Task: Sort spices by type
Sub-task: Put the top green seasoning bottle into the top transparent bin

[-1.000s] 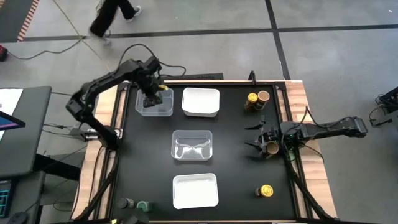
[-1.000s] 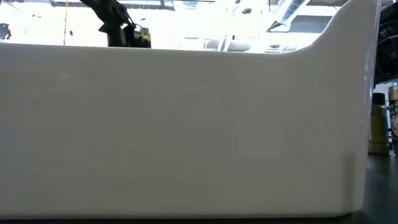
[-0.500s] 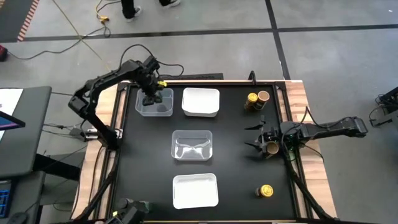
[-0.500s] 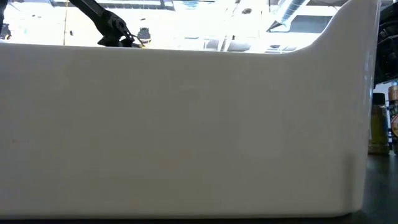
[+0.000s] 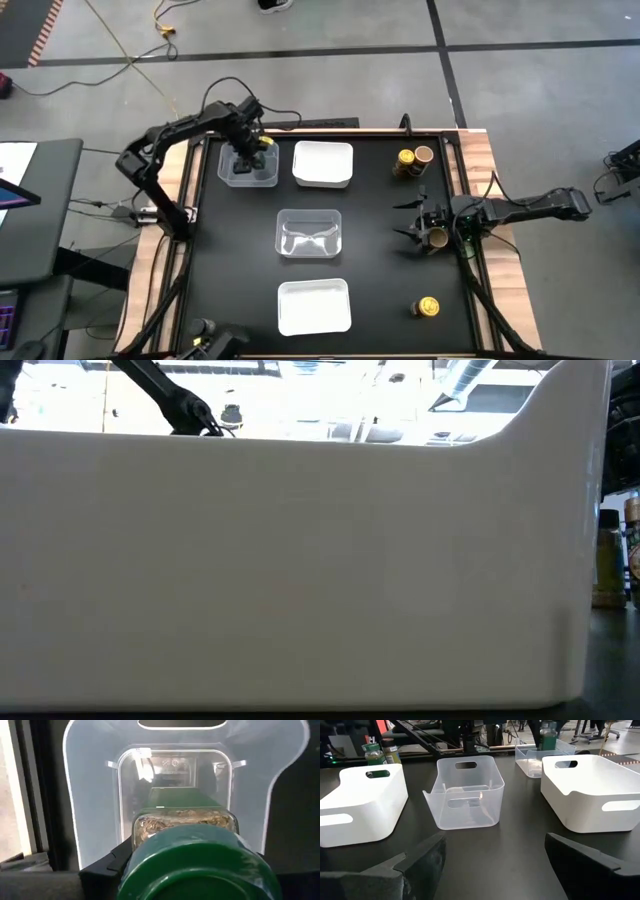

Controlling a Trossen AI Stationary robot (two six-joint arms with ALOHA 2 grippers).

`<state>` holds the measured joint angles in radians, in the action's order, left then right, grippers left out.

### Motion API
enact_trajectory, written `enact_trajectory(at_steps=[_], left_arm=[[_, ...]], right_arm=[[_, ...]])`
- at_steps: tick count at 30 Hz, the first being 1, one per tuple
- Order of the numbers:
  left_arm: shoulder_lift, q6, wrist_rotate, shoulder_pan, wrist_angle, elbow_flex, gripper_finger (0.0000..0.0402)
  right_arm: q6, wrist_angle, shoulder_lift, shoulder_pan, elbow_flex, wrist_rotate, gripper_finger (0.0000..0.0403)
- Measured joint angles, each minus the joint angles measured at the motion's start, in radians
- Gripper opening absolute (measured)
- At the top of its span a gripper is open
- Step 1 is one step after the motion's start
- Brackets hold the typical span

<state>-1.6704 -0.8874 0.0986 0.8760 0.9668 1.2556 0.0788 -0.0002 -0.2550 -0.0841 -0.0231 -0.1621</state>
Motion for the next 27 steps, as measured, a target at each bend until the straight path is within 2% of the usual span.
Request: enact_trajectory(at_steps=[27], left_arm=[[-0.042, -0.01, -0.008, -0.012, -0.046, 0.002, 0.0203]], right_arm=[[0.0, 0.0, 0.0, 0.0, 0.0, 0.0, 0.0364]])
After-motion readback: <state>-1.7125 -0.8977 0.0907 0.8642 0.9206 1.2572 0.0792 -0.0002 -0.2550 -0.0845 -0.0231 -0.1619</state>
